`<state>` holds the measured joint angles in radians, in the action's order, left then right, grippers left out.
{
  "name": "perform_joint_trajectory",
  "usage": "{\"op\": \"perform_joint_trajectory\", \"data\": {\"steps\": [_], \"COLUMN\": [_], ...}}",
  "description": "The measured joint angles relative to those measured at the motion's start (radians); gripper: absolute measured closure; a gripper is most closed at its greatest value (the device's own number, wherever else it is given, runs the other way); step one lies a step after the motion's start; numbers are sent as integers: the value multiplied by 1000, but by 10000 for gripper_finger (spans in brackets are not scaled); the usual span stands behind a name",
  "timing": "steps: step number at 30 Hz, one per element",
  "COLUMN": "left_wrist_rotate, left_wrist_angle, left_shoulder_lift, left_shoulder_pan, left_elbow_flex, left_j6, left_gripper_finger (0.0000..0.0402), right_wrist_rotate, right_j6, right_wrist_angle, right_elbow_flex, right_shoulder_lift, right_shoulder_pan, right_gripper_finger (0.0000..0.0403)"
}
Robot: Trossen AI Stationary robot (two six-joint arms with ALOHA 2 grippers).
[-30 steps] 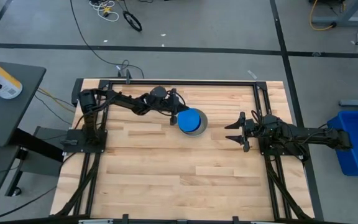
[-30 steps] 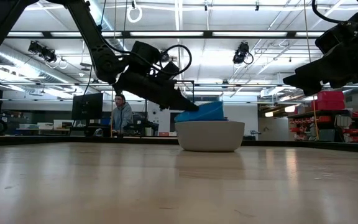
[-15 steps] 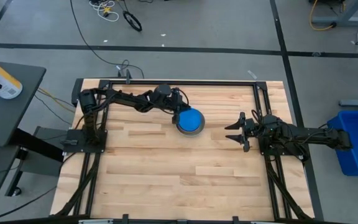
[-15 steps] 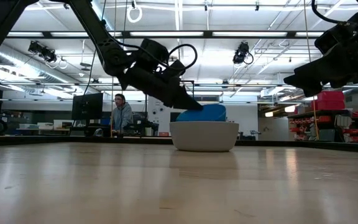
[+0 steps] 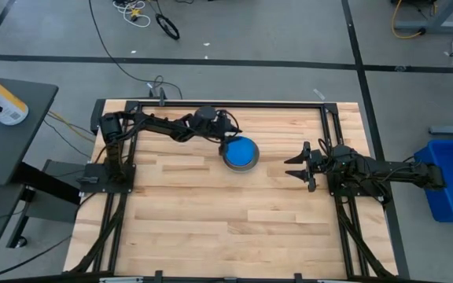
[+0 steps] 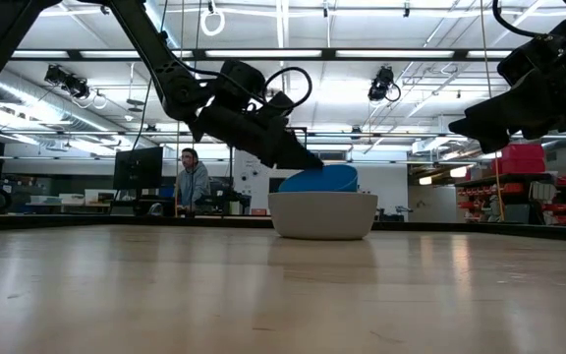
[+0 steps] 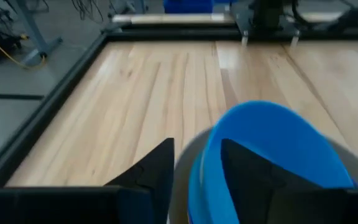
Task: Nest bowls inside each other
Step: Stack the blue bowl on top of the dark blue bowl, then return to Home Position
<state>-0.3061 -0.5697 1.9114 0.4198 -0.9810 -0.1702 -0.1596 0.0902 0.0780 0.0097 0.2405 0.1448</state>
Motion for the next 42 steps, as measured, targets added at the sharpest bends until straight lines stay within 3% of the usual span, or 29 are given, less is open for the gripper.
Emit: {"op": "perform_joint_trajectory", "data": {"steps": [4, 8, 11, 17, 19, 27, 37, 42], "left_wrist_rotate": [3, 13, 15, 15, 16, 27, 18, 18], "left_wrist_angle": [-69, -125, -156, -202, -211, -204, -171, -151], "left_shoulder_lift": [0, 0, 0, 0, 0, 22, 178, 184], "left_shoulder_pan": [0, -1, -6, -18, -23, -27, -35, -37], "left_elbow_flex": [0, 0, 0, 0, 0, -8, -114, -125], "left_j6": [34, 55, 60, 62, 62, 87, 141, 131], "left_gripper_finger": [239, 242, 270, 378, 392, 398, 400, 400], "right_wrist_rotate": [0, 0, 0, 0, 0, 1, 1, 1], "right_j6": [0, 0, 0, 0, 0, 0, 0, 0], "right_wrist_angle": [0, -1, 0, -1, 0, 0, 1, 1], "right_elbow_flex": [0, 0, 0, 0, 0, 0, 0, 0], "right_shoulder_lift": [0, 0, 0, 0, 0, 0, 0, 0], "right_shoulder_pan": [0, 0, 0, 0, 0, 0, 0, 0], "right_gripper_finger": [199, 191, 185, 176, 173, 161, 143, 137]}}
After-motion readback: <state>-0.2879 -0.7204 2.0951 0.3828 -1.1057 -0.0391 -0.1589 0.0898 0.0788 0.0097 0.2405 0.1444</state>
